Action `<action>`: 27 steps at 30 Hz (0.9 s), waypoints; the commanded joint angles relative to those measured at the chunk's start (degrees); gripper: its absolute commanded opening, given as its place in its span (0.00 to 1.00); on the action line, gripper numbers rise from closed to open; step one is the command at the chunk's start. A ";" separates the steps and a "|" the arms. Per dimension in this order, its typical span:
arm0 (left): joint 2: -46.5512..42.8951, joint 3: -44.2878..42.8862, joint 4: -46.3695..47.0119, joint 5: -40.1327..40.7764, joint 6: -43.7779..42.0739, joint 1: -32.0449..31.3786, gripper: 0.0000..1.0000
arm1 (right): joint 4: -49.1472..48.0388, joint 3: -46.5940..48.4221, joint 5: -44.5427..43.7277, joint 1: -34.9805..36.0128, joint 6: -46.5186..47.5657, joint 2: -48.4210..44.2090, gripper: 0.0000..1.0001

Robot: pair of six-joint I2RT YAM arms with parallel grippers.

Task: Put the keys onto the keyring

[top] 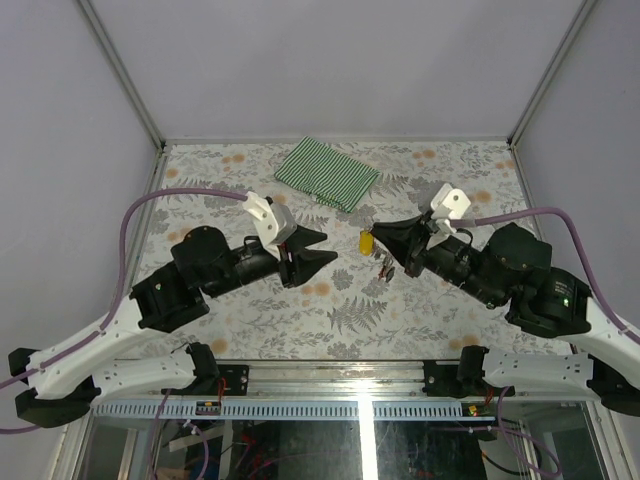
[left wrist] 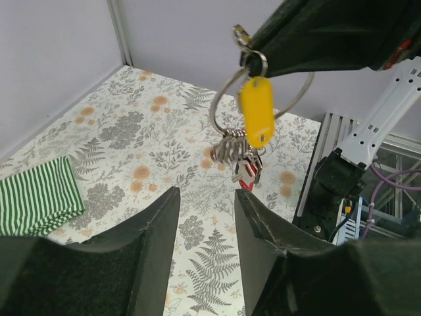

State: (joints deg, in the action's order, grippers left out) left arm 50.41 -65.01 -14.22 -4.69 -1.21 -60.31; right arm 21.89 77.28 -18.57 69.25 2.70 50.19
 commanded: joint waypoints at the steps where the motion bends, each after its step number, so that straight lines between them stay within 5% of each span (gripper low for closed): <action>1: -0.44 1.97 7.49 -0.88 2.54 0.29 0.41 | -10.69 -3.45 11.91 -0.04 3.49 -3.95 0.00; 13: -2.12 1.79 14.06 -11.88 3.49 0.29 0.46 | -22.08 -11.26 29.39 -0.08 6.59 -11.21 0.00; 27: 1.09 -1.69 16.71 -21.03 3.10 0.29 0.47 | -29.40 -12.27 33.18 -0.07 1.65 -8.54 0.00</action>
State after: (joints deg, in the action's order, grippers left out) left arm 51.70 -64.10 -2.44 -23.00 1.63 -60.31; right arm -0.67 64.36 13.02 69.28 5.93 40.91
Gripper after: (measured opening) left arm 0.486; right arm 0.038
